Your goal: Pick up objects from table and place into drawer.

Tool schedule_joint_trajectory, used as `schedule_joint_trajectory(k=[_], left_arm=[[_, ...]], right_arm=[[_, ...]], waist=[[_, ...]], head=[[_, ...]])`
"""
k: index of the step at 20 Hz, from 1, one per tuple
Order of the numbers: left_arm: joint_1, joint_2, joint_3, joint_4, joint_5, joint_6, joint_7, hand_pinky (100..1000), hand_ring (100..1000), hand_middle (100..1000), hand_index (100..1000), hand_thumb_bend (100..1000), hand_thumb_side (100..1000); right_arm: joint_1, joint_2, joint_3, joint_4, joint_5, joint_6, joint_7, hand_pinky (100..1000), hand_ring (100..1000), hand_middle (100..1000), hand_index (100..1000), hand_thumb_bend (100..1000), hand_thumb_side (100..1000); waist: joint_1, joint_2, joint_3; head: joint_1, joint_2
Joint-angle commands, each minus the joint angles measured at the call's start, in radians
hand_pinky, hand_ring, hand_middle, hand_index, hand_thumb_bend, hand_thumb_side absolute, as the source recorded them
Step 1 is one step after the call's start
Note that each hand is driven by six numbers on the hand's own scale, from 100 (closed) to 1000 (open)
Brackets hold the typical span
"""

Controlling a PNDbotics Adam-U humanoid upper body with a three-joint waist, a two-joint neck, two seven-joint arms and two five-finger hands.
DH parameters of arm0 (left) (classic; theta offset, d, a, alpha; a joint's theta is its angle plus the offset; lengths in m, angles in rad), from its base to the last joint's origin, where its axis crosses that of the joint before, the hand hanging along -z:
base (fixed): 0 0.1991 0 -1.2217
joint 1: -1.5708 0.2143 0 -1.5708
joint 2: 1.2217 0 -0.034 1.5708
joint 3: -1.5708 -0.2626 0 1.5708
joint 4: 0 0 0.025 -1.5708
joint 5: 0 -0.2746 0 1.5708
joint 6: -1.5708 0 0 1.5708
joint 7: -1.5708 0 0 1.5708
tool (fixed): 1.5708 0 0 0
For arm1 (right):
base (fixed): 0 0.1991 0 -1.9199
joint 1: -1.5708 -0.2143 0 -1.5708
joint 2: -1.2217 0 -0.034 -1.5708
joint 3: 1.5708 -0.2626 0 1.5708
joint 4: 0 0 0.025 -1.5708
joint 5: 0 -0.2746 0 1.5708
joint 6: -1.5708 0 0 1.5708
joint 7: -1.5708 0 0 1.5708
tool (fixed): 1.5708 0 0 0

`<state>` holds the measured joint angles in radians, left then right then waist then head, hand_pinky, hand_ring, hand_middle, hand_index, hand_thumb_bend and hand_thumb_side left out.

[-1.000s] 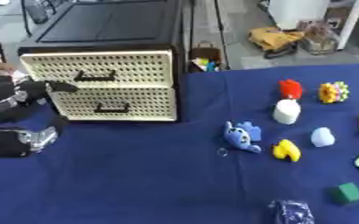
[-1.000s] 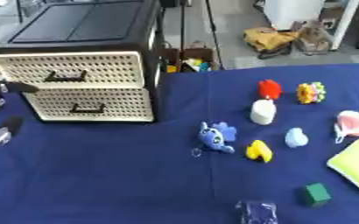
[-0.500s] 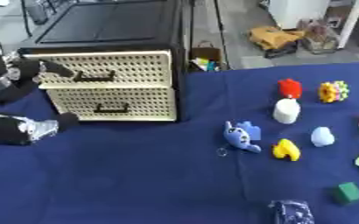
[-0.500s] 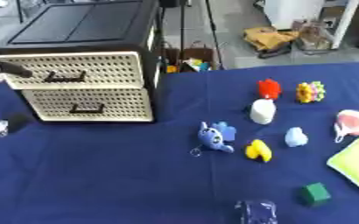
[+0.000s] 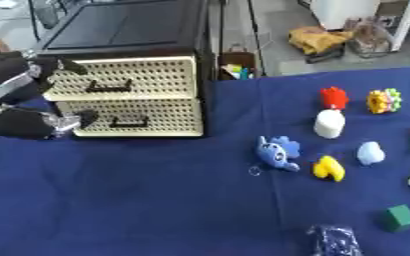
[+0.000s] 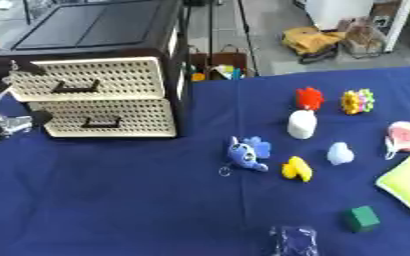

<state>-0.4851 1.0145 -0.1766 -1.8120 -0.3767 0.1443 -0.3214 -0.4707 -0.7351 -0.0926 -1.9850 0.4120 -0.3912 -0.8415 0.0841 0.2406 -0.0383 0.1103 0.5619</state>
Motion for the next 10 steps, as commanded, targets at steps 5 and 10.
schedule_joint_trajectory(k=[5, 10], left_arm=[[-0.038, 0.003, -0.005, 0.056, -0.029, -0.014, -0.023, 100, 100, 100, 850, 432, 661], [-0.049, -0.006, -0.005, 0.090, -0.048, -0.047, 0.023, 100, 100, 100, 838, 436, 668]], right_arm=[[-0.020, -0.018, -0.006, -0.015, -0.009, -0.037, -0.038, 612, 731, 702, 730, 100, 1000], [-0.024, -0.017, -0.005, -0.015, -0.010, -0.038, -0.037, 610, 731, 702, 728, 100, 1000]], waist=[[-0.001, -0.013, -0.006], [0.001, -0.009, -0.009]], head=[[0.004, 0.001], [0.008, -0.004]])
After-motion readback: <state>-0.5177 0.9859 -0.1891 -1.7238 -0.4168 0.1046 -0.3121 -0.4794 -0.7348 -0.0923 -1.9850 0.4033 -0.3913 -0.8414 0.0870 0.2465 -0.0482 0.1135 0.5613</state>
